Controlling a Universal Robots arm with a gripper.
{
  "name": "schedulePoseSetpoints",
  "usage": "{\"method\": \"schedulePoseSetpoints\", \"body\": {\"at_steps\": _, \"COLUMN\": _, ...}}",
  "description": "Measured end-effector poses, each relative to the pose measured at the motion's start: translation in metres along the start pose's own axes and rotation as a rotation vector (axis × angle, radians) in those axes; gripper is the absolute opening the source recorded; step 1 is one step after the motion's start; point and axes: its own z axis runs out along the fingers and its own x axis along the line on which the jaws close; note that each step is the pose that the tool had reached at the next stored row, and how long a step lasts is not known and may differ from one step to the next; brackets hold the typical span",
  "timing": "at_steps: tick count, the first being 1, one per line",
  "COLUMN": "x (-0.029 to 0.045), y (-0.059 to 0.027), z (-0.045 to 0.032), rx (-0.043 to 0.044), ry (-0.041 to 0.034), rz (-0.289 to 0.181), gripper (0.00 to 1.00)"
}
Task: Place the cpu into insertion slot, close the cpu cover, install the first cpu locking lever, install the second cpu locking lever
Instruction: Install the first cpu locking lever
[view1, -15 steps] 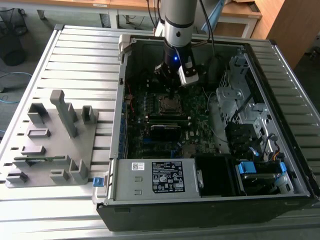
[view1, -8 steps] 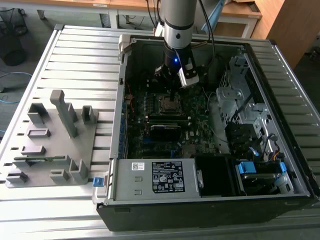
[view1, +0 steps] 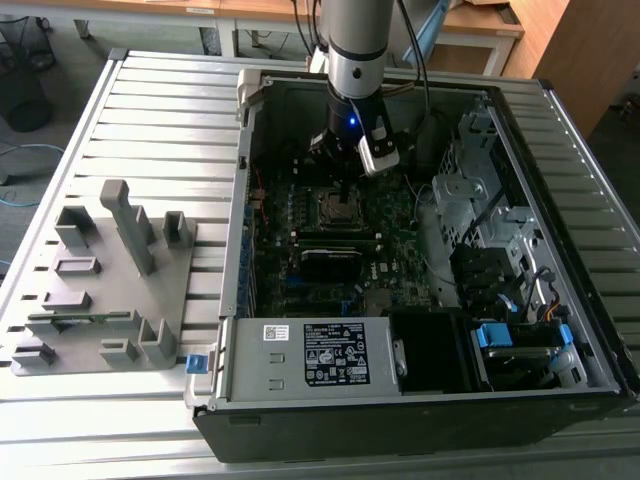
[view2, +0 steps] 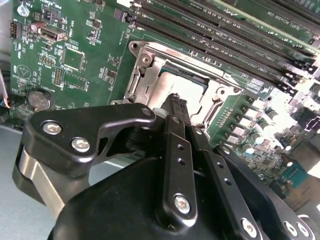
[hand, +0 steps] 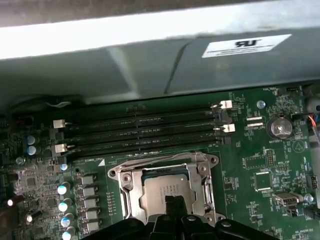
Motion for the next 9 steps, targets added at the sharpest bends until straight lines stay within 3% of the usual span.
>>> {"method": "schedulePoseSetpoints", "body": {"at_steps": 5, "x": 0.0059, "y": -0.0008, "z": 0.0007, "rx": 0.0094, "ry": -0.0011, "rz": -0.014, "gripper": 0.1}}
{"method": "schedulePoseSetpoints", "body": {"at_steps": 9, "x": 0.0058, "y": -0.0025, "z": 0.0009, "rx": 0.0119, "ry": -0.0014, "rz": -0.016, "gripper": 0.1}}
